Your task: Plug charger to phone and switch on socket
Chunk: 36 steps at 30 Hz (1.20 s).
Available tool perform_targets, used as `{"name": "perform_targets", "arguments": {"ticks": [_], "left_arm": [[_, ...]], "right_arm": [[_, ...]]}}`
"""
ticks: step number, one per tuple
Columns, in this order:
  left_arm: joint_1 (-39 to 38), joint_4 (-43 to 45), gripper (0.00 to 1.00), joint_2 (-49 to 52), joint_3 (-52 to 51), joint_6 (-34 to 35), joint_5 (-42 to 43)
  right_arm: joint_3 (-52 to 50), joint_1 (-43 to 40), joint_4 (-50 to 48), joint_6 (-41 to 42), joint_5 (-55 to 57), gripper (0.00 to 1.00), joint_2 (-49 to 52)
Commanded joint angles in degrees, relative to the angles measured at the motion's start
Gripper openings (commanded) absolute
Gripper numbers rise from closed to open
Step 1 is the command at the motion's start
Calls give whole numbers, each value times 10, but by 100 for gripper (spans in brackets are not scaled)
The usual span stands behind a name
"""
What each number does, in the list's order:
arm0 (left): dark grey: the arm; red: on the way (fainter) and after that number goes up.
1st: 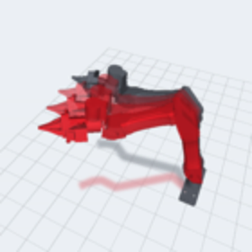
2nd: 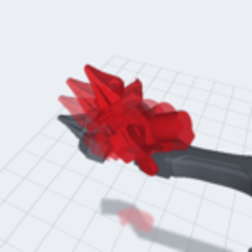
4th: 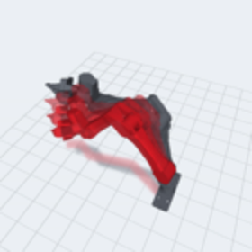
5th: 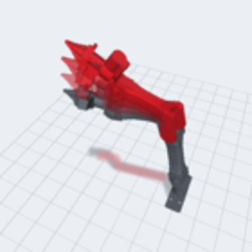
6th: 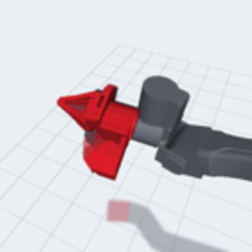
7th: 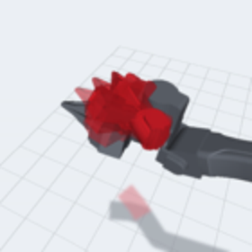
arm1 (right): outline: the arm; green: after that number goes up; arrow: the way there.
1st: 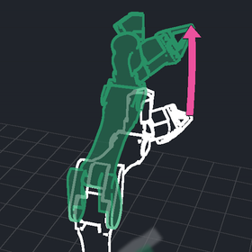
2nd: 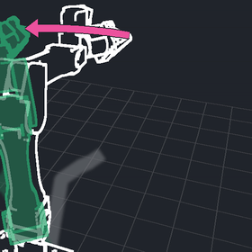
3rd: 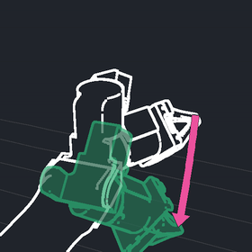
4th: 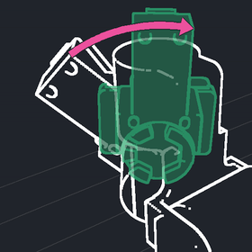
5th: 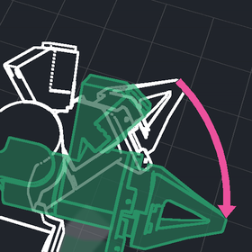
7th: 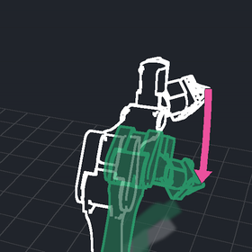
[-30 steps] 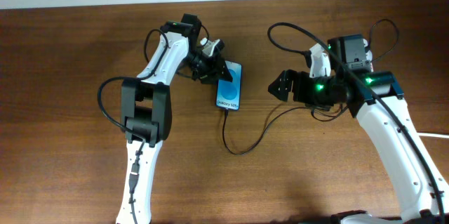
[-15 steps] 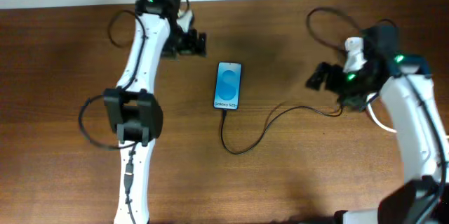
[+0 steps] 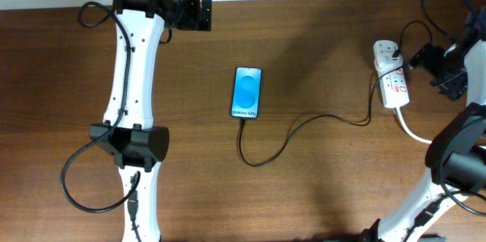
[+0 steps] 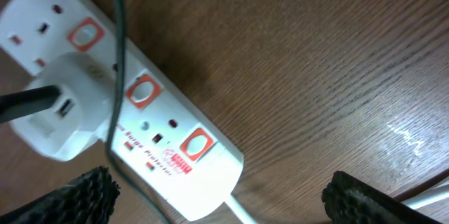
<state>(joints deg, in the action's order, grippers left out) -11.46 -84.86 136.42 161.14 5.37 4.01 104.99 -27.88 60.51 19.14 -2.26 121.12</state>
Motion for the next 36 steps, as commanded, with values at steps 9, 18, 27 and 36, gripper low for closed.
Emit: {"name": "perform_targets", "arguments": {"ticks": [9,18,27,36], "left_arm": [[0,-1,100,5,-1,-3,-9],[0,-1,99,5,-1,-3,-8],[0,-1,99,5,-1,-3,-8],[0,-1,99,5,-1,-3,-8]], "right_arm": [[10,1,-77,-26,-5,98,78],[10,1,-94,-22,-21,98,114],[10,0,-89,-28,-83,98,114],[10,1,-74,-41,-89,98,114]]}}
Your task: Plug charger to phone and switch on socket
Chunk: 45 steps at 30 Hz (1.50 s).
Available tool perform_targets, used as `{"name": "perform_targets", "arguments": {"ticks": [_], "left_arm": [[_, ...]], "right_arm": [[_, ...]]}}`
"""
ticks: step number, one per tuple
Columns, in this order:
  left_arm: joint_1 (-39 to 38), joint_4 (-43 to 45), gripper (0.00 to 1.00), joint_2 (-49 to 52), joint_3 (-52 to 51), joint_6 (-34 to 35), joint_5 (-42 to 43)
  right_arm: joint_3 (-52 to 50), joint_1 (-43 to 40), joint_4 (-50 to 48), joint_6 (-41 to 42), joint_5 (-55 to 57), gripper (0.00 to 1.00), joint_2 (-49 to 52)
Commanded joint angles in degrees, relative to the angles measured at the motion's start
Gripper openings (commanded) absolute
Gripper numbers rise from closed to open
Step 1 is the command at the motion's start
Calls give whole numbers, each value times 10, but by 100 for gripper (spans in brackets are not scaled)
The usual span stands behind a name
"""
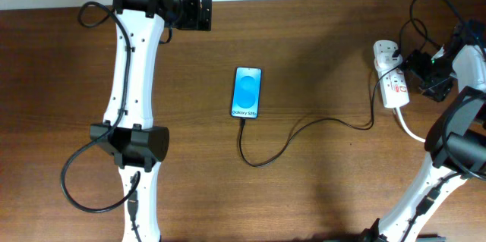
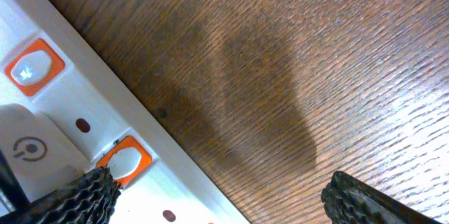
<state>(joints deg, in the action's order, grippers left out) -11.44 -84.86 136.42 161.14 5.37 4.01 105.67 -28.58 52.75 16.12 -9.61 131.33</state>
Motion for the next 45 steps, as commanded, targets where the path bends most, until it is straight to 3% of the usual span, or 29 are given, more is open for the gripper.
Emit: {"name": "perform_targets", "arguments": {"ticks": [1,22,45], "left_arm": [[0,-1,99,5,-1,-3,-8],[0,-1,99,5,-1,-3,-8],[0,-1,99,5,-1,-3,-8]], "right_arm": [[4,8,3,-11,-4,98,12],[-24,16,-16,-9,9,98,13],[-30,15,2,-39,-63,98,-23]]}}
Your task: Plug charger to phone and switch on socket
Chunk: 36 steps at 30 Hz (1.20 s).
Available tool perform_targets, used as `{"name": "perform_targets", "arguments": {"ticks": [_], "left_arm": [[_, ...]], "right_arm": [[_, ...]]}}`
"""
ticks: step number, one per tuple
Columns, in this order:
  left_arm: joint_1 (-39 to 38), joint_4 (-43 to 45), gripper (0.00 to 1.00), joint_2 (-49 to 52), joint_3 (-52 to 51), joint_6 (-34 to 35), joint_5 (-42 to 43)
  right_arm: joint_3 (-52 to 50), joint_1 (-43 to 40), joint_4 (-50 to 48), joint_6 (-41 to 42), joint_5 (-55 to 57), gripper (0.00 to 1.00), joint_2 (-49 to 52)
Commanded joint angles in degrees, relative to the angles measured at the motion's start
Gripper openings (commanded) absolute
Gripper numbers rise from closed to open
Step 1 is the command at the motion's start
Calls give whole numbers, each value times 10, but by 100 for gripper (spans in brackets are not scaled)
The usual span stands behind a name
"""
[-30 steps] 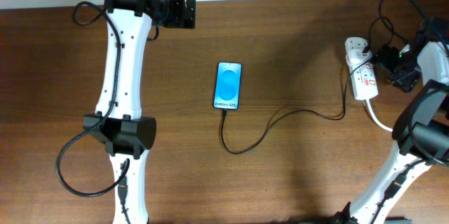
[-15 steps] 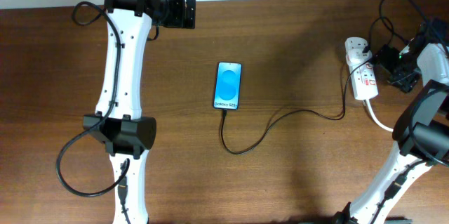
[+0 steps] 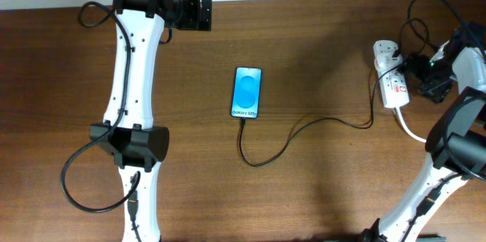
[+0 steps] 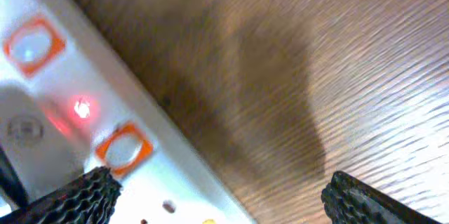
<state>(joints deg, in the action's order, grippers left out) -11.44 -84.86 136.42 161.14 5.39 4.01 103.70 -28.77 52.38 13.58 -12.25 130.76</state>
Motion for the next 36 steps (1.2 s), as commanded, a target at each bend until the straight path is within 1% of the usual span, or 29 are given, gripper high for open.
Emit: {"name": "perform_targets", "arguments": {"ticks": [1,5,7,9,10,12,13,14,16,18,21,30,34,36], "left_arm": [[0,-1,99,5,-1,-3,-8],[0,-1,99,5,-1,-3,-8],[0,-1,99,5,-1,-3,-8],[0,-1,100,5,-1,-3,-8],[0,-1,99,5,-1,-3,-8],[0,-1,99,5,-1,-3,-8],[0,-1,100,5,-1,-3,-8],[0,-1,99,5,-1,-3,-8],[0,-1,99,5,-1,-3,-9],[0,-1,99,5,-1,-3,-8],[0,-1,99,5,-1,-3,-8],[0,-1,99,5,-1,-3,-8],[0,-1,99,5,-1,-3,-8],[0,-1,100,5,-1,-3,-8]], "right_arm": [[-10,17,10,-14,-36,98,-41],[-10,17,31,-14,-36,98,-127],[-10,17,71,-14,-36,99,-181],[-14,17,130,-13,-25,99,-275],[-19,18,146,-14,-21,99,-302],[-58,18,184,-15,-21,99,-389],[-85,18,183,-23,-21,98,-425],[-136,18,173,-27,-22,98,-489],[-200,18,183,-26,-38,98,-582],[-223,18,254,-22,-82,98,-636],[-224,18,338,-22,-91,98,-651],[-224,18,340,-26,-66,98,-623],[-236,19,338,-84,-66,98,-629],[-245,37,331,-89,-67,98,-638]]}}
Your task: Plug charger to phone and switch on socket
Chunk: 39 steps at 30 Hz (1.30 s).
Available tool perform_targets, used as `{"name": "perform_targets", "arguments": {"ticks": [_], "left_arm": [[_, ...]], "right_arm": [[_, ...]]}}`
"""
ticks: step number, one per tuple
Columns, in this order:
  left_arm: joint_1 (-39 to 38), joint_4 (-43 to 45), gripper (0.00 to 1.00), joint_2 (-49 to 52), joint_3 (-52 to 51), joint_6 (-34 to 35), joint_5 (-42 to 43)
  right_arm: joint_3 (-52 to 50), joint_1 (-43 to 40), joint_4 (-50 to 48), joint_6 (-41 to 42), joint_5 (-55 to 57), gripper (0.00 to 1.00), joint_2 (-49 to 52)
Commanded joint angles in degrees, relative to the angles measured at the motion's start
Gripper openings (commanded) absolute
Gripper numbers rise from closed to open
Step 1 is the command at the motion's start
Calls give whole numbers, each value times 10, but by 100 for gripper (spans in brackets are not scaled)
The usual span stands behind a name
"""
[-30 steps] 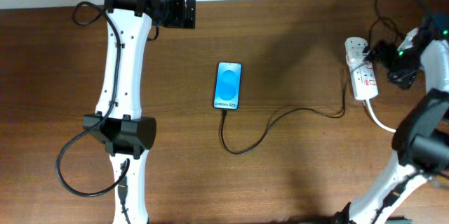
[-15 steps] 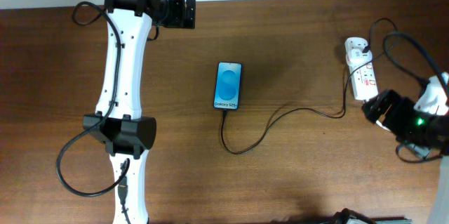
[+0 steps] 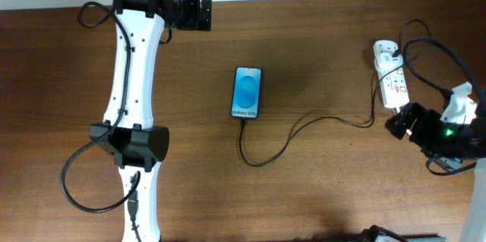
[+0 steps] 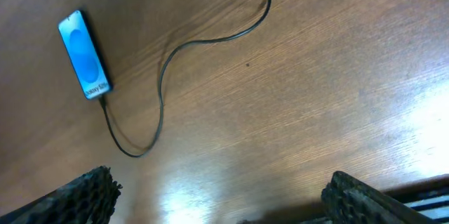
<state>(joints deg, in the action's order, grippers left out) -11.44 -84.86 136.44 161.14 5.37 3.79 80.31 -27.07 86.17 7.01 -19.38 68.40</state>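
Observation:
The phone (image 3: 247,92) lies face up mid-table with a blue screen, also seen in the right wrist view (image 4: 84,54). A black charger cable (image 3: 304,126) runs from its near end in a loop to the white power strip (image 3: 391,79) at the right edge, where the charger plug (image 3: 385,50) sits. My right gripper (image 3: 399,124) hangs in front of the strip, apart from it. It is open (image 4: 224,206) with nothing between its fingertips (image 4: 88,194). My left gripper (image 3: 199,13) is parked at the back left, its jaws not discernible.
The strip's white mains cord trails off to the right. Black arm cables (image 3: 433,37) loop above the strip. The left arm's base (image 3: 129,145) stands on the wooden table (image 3: 319,196) at the left.
My right gripper was low over the power strip with a red light glowing there. It now sits nearer the front, off the strip, its camera looking at the phone and cable.
My right gripper first hovered open above the strip and plug. Then it was down close by the orange switches, with the indicator dark. After that the red indicator was lit. Now the gripper is clear of the strip. The phone, cable and left arm stayed put.

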Motion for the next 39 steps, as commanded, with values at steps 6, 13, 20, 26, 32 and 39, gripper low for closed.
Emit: {"name": "perform_targets", "arguments": {"ticks": [6,13,20,26,32,39], "left_arm": [[0,-1,99,5,-1,-3,-6],[0,-1,99,5,-1,-3,-6],[0,-1,99,5,-1,-3,-6],[0,-1,99,5,-1,-3,-6],[0,-1,99,5,-1,-3,-6],[0,-1,99,5,-1,-3,-6]], "right_arm": [[-13,168,-96,-38,17,98,-53],[-14,222,-124,-38,36,98,-133],[-186,222,-241,-38,33,98,-306],[-463,246,-472,-38,38,99,-537],[-634,249,-662,-38,60,98,-645],[-739,249,-802,-38,83,99,-682]]}}
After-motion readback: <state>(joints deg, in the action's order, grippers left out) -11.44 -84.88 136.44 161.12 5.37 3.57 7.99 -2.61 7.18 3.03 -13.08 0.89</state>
